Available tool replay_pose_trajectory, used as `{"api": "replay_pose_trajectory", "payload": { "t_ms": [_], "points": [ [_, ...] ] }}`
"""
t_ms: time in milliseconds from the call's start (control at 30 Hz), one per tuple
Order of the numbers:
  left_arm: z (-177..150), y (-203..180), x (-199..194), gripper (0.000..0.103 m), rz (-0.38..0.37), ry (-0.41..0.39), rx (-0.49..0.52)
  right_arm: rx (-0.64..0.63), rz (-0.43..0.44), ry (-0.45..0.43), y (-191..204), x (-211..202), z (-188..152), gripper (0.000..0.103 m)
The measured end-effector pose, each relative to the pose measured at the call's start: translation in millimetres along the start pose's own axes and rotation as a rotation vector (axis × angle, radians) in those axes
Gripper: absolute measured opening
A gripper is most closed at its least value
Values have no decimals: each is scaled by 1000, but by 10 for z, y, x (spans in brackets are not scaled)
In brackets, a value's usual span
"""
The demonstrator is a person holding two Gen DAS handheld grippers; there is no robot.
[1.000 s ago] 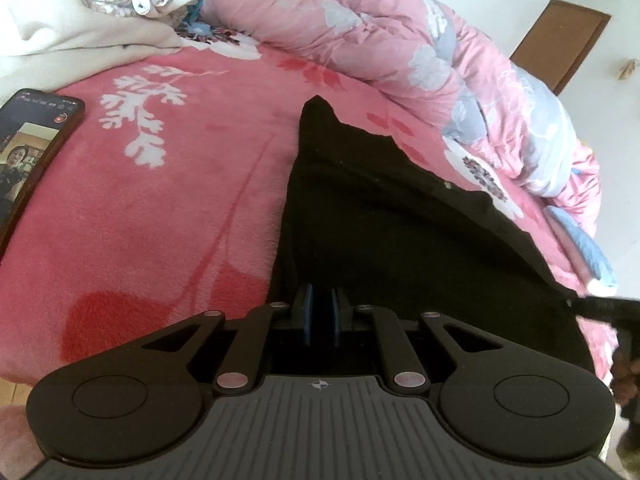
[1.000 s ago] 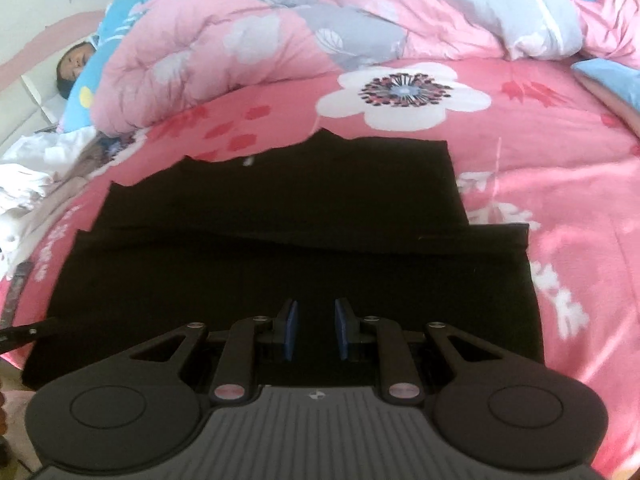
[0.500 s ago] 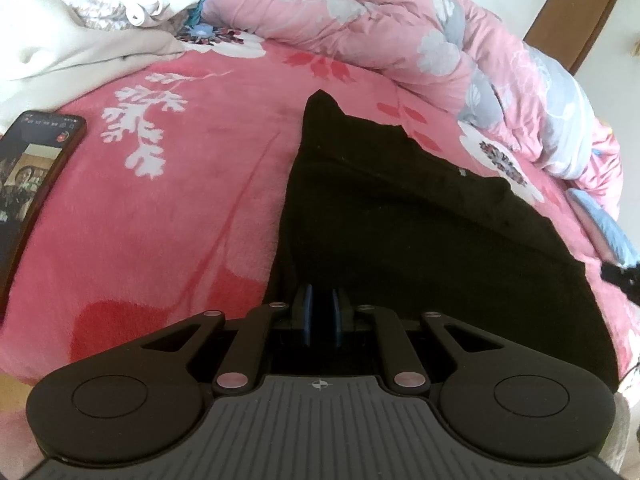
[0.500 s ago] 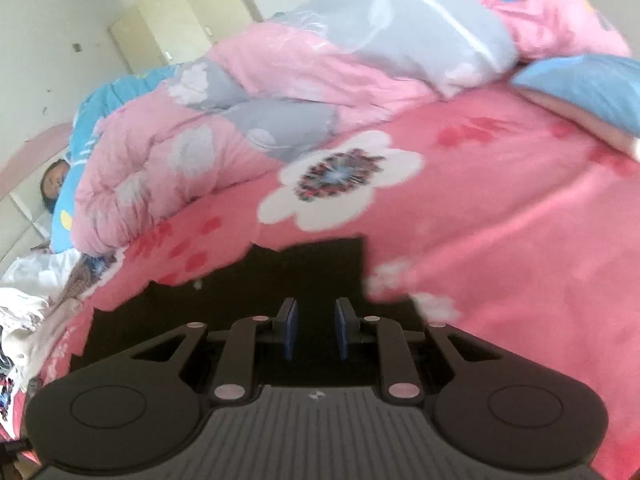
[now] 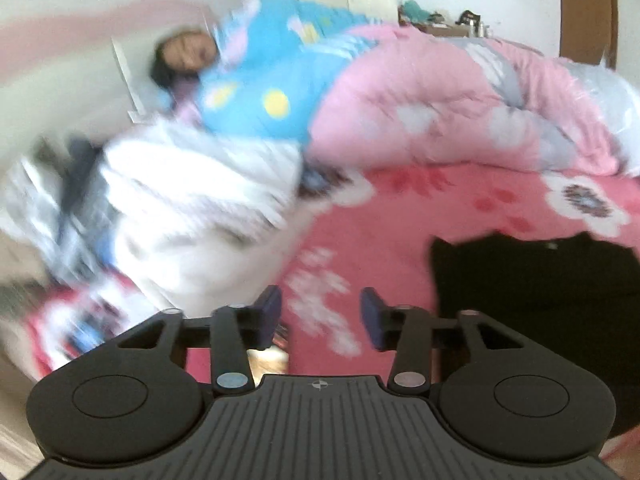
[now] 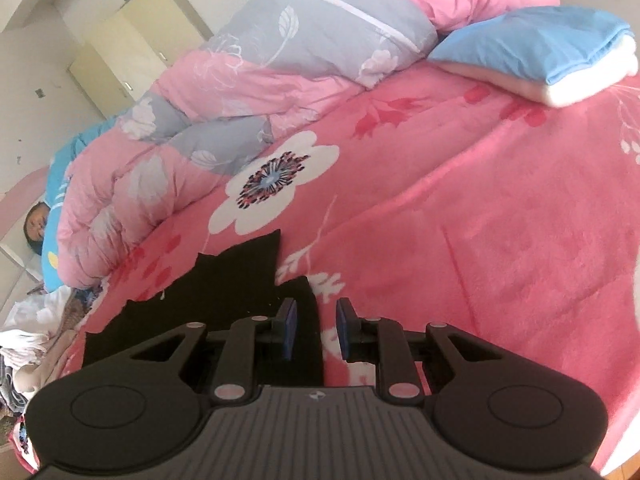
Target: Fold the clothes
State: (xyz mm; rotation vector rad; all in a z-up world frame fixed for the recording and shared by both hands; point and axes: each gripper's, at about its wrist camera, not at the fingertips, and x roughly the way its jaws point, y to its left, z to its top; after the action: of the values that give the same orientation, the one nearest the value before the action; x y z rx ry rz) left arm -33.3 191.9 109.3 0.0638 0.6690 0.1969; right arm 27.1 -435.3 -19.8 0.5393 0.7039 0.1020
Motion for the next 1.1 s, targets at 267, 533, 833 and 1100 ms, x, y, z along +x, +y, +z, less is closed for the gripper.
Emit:
{"api": "replay_pose_trajectory", "payload": {
  "t_ms": [267,533,833,1100],
  "points": [
    [-258,-289,650,57,-232,59,-120,2,-13,52,-9,156,23,23],
    [-397,-650,1386,56,-391,98,-156,-70,-65,107,94,332,66,33],
    [-437,-744,1661,39,-432,93,-127,-60,-93,101,50,492,28,35],
    [-461,-755,1710,27,-450,77,-121,-50,-95,105,42,510,48,35]
  ]
}}
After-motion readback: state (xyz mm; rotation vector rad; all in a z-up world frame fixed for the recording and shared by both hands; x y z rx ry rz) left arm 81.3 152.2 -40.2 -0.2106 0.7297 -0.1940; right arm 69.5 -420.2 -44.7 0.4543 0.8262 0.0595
